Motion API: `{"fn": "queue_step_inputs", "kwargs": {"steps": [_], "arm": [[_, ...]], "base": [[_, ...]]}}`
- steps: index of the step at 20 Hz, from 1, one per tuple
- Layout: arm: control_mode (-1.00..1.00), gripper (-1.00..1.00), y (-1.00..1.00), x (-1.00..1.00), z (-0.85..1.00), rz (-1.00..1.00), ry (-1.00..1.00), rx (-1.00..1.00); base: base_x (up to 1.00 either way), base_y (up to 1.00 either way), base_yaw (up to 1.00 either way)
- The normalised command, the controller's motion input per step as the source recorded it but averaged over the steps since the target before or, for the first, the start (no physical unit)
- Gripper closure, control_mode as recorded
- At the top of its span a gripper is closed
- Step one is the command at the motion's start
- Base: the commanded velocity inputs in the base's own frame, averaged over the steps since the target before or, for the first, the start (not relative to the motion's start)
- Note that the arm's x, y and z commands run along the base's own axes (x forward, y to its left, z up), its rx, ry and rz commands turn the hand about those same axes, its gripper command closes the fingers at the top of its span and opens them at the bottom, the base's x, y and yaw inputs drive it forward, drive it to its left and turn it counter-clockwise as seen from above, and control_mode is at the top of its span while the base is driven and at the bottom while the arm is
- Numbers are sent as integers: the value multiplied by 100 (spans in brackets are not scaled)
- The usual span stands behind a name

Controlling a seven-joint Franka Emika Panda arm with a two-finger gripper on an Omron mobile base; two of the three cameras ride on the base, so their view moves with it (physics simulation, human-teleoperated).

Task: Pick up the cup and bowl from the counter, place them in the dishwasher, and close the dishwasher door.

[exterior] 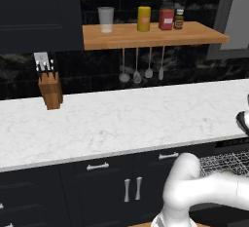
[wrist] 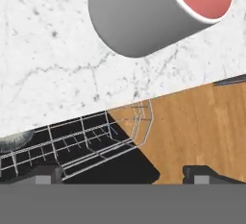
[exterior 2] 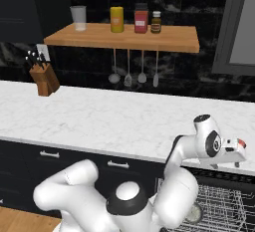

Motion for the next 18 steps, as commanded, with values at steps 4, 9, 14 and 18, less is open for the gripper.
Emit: {"fn": "queue_step_inputs", "kwargs": {"steps": [4,9,14,18], "arm": [[-100,-100,-17,17,97,4,23,30],[-100,-100,-27,16,8,5,2,37],[-100,-100,24,47,0,3,0,-1],[-100,-100,11,36,-3,0,0,-17]], "base": [[0,0,0],[0,0,0],[0,0,0],[0,0,0]]}}
